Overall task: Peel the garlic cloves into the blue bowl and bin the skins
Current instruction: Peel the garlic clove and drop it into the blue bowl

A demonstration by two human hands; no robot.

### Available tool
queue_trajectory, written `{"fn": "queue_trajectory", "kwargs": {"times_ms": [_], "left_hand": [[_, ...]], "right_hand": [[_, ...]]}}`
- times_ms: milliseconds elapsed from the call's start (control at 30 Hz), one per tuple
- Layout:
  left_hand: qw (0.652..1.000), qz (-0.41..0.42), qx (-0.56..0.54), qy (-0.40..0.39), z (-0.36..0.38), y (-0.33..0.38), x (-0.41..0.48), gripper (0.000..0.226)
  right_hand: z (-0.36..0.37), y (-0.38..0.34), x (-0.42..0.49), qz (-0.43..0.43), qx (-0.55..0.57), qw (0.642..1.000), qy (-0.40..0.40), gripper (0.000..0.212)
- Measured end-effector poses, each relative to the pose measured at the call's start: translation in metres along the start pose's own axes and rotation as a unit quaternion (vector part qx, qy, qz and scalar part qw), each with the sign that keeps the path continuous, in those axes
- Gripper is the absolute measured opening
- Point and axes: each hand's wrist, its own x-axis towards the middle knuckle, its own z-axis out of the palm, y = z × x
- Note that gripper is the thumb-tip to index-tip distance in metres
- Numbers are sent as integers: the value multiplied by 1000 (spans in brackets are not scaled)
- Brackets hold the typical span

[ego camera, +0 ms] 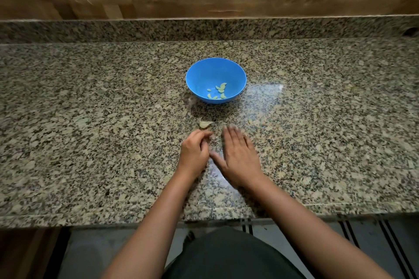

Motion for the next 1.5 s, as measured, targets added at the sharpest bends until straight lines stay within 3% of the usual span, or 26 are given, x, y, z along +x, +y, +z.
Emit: {"fn": "queue_trajectory", "kwargs": {"times_ms": [233, 433, 533, 633, 767, 900, 1000, 1167, 1300, 1400, 1500], "left_hand": [[999, 10, 15, -31, -1, -1, -7, 42], [998, 19, 29, -50, 12, -6, -18, 42], [997, 38, 29, -67, 11, -5, -19, 43], [986, 72, 85, -121, 13, -1, -26, 58], [941, 76, 277, -180, 22, -4, -33, 99], [925, 51, 331, -177, 30, 2, -28, 99], [921, 42, 344, -178, 40, 10, -15, 93], [931, 36, 320, -170, 52, 18, 10, 78], [944, 117, 251, -179, 46, 17, -3, 60], [947, 133, 210, -202, 38, 16, -19, 78], [920, 139, 277, -238, 36, 18, -28, 109]], "right_hand": [[-15, 5, 7, -125, 126, 983, 47, 42], [-25, 11, -22, -127, 111, 985, 47, 26], [-28, 12, -18, -102, 129, 985, 46, 20], [-36, 17, -13, -5, 233, 970, 73, 19], [-41, 31, -12, 134, 404, 900, 90, 18], [-45, 42, -13, 204, 520, 823, 107, 14], [-44, 46, -14, 234, 558, 788, 113, 16], [-50, 49, -16, 234, 577, 773, 119, 15], [-51, 55, -20, 242, 571, 773, 131, 14], [-50, 58, -24, 245, 561, 780, 131, 14], [-51, 59, -27, 241, 562, 780, 132, 15]]}}
